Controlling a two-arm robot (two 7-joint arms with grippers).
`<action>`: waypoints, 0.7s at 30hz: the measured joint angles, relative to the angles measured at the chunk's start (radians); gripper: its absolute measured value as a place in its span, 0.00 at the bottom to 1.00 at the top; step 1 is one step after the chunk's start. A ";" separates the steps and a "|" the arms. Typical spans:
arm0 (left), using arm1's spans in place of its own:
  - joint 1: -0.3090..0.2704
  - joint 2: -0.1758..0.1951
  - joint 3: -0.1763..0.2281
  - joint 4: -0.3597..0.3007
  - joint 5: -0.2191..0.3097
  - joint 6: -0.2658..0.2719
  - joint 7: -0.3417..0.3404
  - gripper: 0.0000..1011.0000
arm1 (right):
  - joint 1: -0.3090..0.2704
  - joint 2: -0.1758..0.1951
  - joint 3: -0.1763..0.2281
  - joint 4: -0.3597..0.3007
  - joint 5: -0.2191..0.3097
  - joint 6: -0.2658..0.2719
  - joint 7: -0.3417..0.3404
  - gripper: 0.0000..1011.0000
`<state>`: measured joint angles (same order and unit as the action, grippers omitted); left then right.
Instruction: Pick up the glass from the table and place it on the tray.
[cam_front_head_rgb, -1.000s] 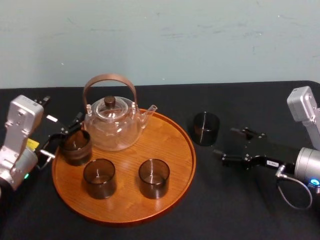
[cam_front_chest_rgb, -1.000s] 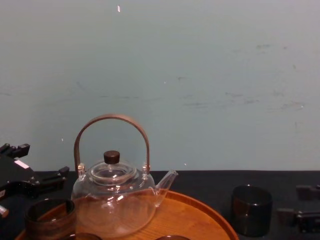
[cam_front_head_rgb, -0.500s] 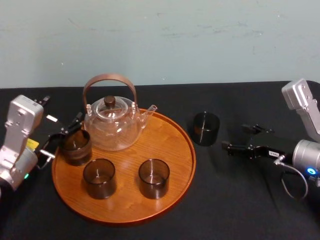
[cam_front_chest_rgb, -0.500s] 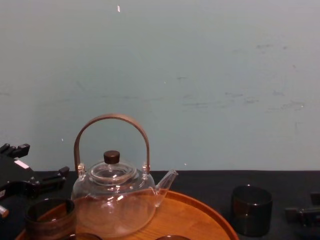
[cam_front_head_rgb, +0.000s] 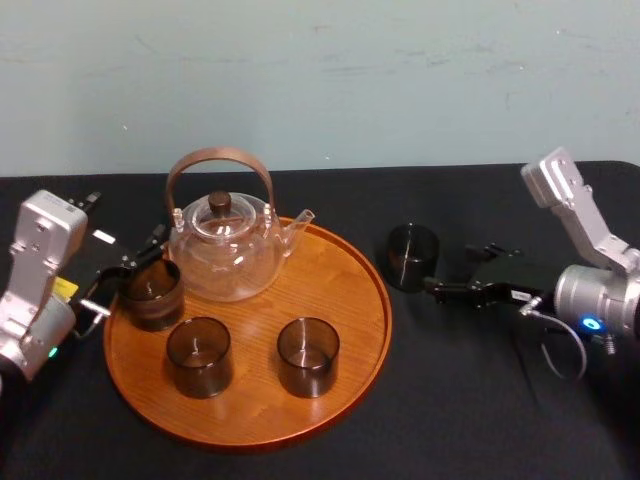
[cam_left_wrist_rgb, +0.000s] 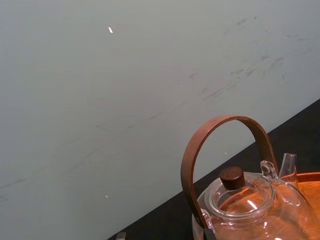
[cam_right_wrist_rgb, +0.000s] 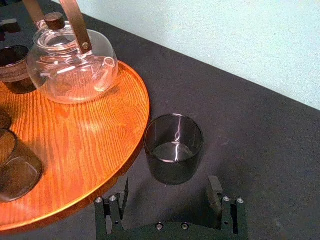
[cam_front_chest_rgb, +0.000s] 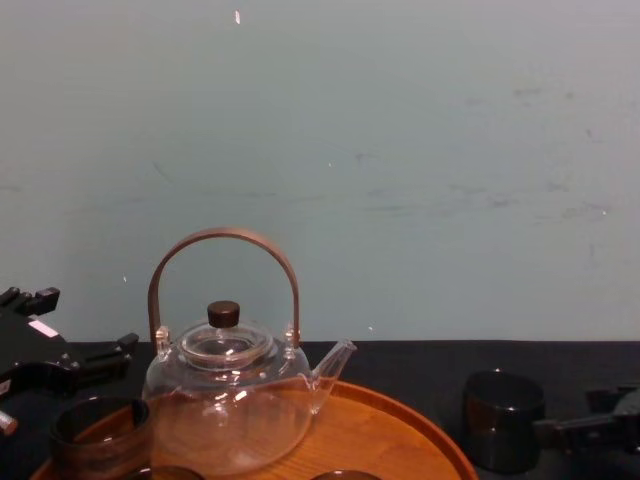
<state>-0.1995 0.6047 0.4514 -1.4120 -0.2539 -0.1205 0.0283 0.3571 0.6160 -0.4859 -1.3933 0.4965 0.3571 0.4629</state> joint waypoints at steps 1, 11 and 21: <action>0.000 0.000 0.000 0.000 0.000 0.000 0.000 0.99 | 0.005 -0.005 -0.002 0.007 -0.004 0.002 0.002 0.99; 0.000 0.000 0.000 0.000 0.000 0.000 0.000 0.99 | 0.069 -0.066 -0.019 0.102 -0.032 0.011 0.027 0.99; 0.000 0.000 0.000 0.000 0.000 0.000 0.000 0.99 | 0.117 -0.110 -0.030 0.178 -0.052 0.010 0.048 0.99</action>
<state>-0.1995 0.6047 0.4514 -1.4120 -0.2539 -0.1205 0.0283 0.4736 0.5058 -0.5157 -1.2153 0.4449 0.3667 0.5112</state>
